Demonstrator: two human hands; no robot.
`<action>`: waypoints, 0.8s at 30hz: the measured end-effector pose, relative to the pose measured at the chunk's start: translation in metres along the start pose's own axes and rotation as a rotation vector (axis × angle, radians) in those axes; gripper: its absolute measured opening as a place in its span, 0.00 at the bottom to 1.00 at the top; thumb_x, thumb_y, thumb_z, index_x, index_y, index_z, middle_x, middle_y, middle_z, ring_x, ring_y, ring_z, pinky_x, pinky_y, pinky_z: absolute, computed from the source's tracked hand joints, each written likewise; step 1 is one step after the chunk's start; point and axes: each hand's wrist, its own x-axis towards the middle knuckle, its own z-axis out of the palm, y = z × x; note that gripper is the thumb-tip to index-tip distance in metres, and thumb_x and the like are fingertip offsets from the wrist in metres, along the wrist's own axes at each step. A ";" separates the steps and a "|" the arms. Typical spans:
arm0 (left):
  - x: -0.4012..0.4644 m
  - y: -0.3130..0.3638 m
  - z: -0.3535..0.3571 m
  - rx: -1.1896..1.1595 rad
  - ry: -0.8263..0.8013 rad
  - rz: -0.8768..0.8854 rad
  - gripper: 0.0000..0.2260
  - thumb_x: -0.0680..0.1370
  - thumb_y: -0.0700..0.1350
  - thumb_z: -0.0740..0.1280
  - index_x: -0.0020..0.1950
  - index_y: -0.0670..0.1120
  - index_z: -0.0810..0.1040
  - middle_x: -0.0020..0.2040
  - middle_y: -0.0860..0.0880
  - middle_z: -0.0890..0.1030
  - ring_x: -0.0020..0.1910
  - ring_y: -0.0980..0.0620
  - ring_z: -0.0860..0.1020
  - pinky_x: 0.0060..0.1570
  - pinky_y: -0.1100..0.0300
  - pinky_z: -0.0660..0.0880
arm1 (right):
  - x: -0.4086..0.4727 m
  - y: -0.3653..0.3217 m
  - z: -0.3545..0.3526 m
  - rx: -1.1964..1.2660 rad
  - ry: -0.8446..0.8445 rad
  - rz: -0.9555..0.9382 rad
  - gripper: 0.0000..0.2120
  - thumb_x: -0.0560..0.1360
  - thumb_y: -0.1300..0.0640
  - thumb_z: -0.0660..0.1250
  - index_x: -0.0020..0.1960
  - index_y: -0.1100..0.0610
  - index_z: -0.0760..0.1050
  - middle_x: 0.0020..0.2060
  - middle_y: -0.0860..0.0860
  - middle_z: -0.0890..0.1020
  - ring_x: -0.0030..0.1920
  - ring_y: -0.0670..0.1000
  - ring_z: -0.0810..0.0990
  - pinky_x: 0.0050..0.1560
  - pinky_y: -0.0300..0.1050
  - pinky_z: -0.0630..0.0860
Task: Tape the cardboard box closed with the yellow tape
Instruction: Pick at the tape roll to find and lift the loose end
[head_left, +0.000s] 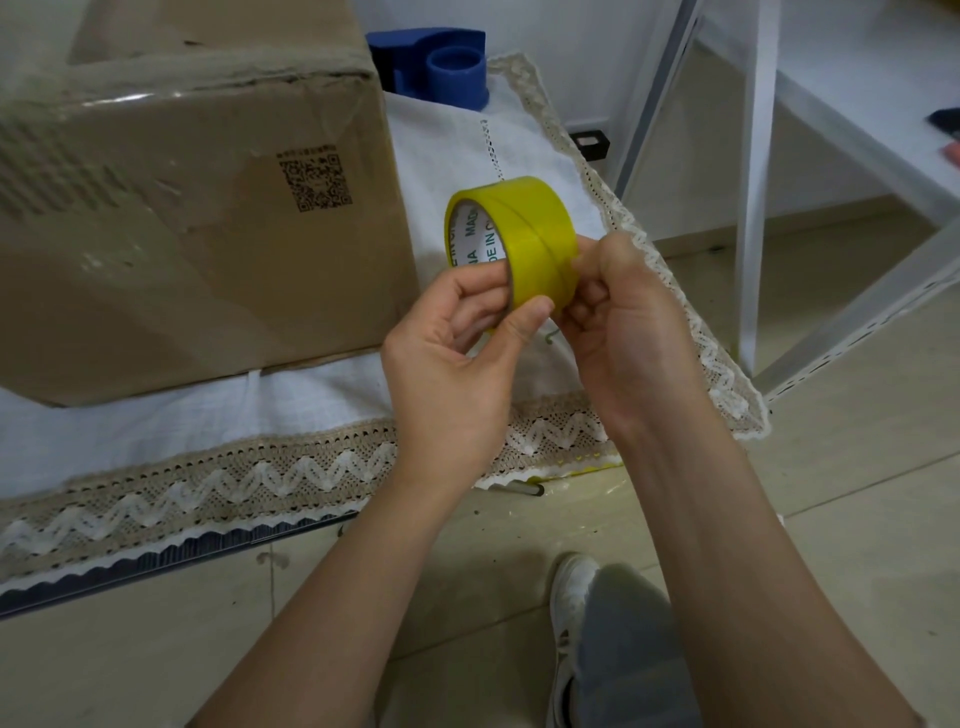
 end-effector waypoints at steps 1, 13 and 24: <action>0.000 0.000 0.000 0.002 -0.002 0.002 0.11 0.72 0.35 0.75 0.50 0.47 0.80 0.46 0.47 0.86 0.48 0.50 0.86 0.53 0.55 0.81 | 0.000 0.000 0.000 -0.004 0.010 0.003 0.21 0.73 0.63 0.58 0.24 0.51 0.75 0.24 0.44 0.68 0.31 0.46 0.65 0.40 0.43 0.66; 0.000 0.002 0.001 0.025 0.011 0.040 0.12 0.71 0.35 0.75 0.50 0.48 0.80 0.46 0.47 0.86 0.48 0.50 0.85 0.53 0.52 0.81 | -0.002 -0.003 0.001 0.056 -0.016 0.015 0.26 0.77 0.63 0.58 0.23 0.52 0.78 0.24 0.44 0.73 0.30 0.44 0.69 0.41 0.40 0.69; 0.006 0.007 0.000 0.012 0.046 0.076 0.12 0.72 0.34 0.74 0.50 0.47 0.79 0.45 0.51 0.85 0.46 0.57 0.85 0.50 0.64 0.79 | -0.008 -0.002 -0.001 -0.182 0.078 -0.233 0.14 0.75 0.69 0.64 0.53 0.54 0.81 0.45 0.47 0.84 0.48 0.44 0.82 0.50 0.38 0.77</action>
